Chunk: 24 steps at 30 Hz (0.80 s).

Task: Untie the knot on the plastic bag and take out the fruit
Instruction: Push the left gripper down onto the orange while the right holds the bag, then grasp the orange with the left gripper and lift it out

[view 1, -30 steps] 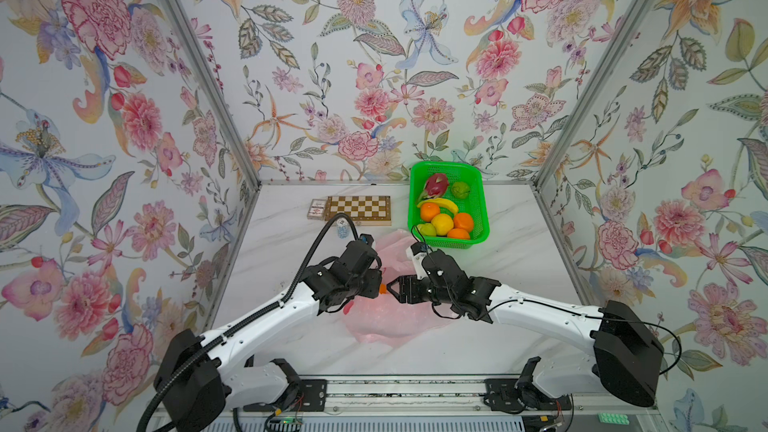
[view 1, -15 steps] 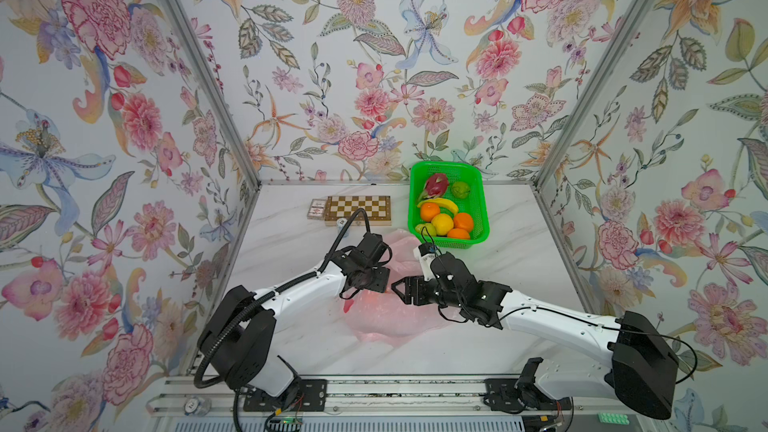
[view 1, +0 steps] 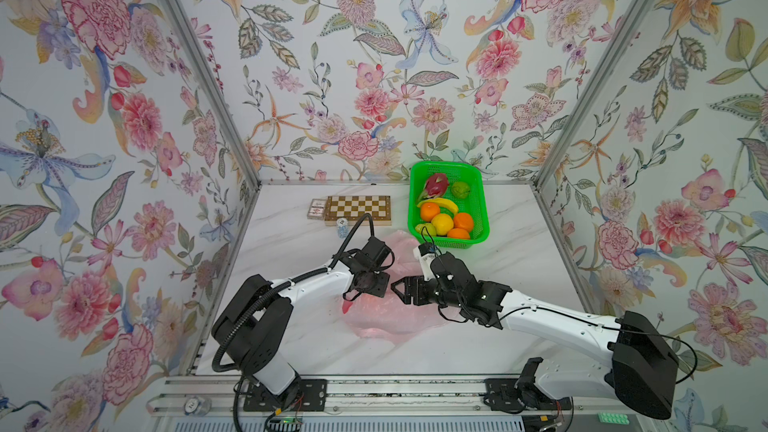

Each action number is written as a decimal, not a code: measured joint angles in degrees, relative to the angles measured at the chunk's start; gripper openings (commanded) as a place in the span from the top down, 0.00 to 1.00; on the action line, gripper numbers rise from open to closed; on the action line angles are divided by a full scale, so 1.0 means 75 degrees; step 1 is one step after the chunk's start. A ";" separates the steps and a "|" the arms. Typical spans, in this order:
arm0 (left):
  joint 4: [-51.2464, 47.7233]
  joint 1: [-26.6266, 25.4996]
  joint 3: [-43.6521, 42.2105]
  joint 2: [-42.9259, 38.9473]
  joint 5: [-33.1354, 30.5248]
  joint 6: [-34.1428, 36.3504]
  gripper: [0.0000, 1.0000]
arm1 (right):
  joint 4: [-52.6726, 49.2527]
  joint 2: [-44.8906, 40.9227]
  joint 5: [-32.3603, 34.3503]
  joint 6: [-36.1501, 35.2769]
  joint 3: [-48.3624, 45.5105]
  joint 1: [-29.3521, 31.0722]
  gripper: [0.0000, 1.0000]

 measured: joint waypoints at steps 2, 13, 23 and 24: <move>0.0012 0.0000 0.0000 0.0000 0.0000 0.0000 0.54 | 0.0000 0.0000 0.0000 0.0000 0.0000 0.0000 0.22; 0.0227 0.0015 -0.0102 -0.0411 0.0201 0.0020 0.60 | 0.0000 0.0006 0.0003 0.0070 0.0000 0.0000 0.21; 0.0845 0.0029 -0.0428 -0.1294 0.0554 0.0192 0.61 | 0.0090 0.0458 -0.0032 0.0460 -0.0041 -0.0233 0.22; 0.0877 0.0029 -0.0460 -0.1338 0.0586 0.0221 0.61 | 0.0090 0.0525 -0.0035 0.0490 -0.0050 -0.0251 0.22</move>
